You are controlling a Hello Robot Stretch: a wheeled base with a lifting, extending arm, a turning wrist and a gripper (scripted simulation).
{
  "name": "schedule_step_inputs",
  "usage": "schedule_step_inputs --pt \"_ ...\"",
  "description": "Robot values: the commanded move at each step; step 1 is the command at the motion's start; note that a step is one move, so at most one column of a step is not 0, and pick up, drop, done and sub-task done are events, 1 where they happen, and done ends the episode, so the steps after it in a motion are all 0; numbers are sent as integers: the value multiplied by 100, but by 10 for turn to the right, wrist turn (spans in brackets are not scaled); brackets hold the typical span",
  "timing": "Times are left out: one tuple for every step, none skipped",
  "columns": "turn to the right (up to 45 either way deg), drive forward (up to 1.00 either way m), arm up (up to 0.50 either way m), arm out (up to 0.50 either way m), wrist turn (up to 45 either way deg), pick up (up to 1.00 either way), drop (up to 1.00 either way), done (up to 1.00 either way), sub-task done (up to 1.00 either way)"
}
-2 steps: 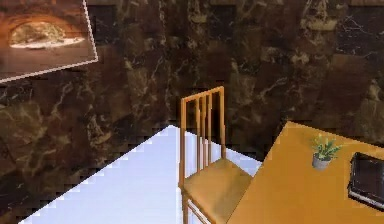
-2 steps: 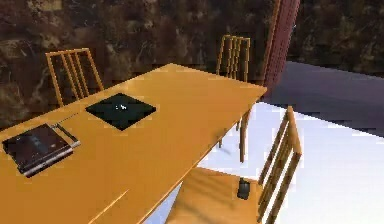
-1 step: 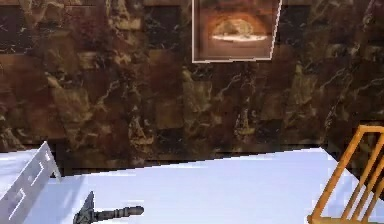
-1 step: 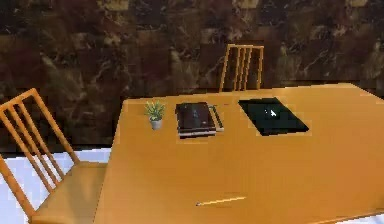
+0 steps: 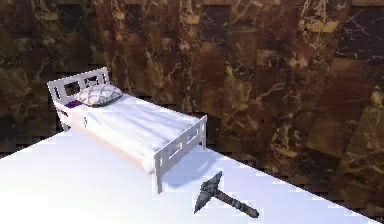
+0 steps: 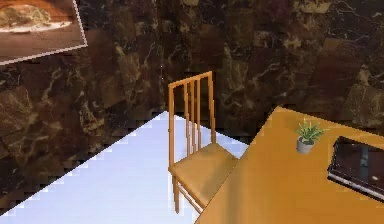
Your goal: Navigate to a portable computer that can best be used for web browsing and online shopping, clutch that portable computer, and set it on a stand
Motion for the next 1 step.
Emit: schedule_step_inputs --pt "-90 0 0 0 0 0 0 0 0"
